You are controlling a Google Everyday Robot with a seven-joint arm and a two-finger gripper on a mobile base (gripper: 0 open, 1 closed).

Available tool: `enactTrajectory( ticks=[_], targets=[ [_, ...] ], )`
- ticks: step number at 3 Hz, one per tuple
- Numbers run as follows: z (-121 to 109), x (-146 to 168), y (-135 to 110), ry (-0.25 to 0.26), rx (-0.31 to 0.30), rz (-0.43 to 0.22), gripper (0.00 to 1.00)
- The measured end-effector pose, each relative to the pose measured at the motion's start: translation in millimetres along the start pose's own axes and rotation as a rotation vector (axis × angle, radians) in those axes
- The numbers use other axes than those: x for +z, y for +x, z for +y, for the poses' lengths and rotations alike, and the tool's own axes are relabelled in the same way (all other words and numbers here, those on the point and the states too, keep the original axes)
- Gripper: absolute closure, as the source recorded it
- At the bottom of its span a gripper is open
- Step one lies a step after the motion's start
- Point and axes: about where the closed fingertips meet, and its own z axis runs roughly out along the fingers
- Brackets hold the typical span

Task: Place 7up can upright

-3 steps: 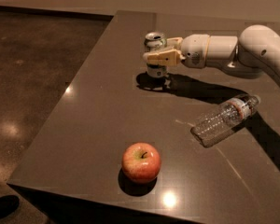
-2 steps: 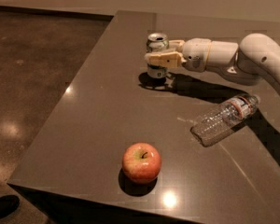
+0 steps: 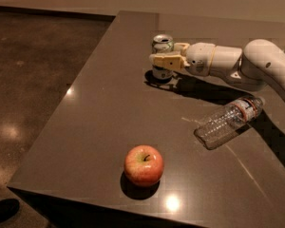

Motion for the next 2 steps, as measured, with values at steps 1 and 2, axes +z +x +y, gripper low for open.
enactTrajectory(
  ticks=[1, 2],
  targets=[
    [-1.9, 3.0, 6.1, -0.004, 0.006, 0.002, 0.04],
    [-0.9, 4.4, 5.7, -0.006, 0.005, 0.002, 0.0]
  ],
)
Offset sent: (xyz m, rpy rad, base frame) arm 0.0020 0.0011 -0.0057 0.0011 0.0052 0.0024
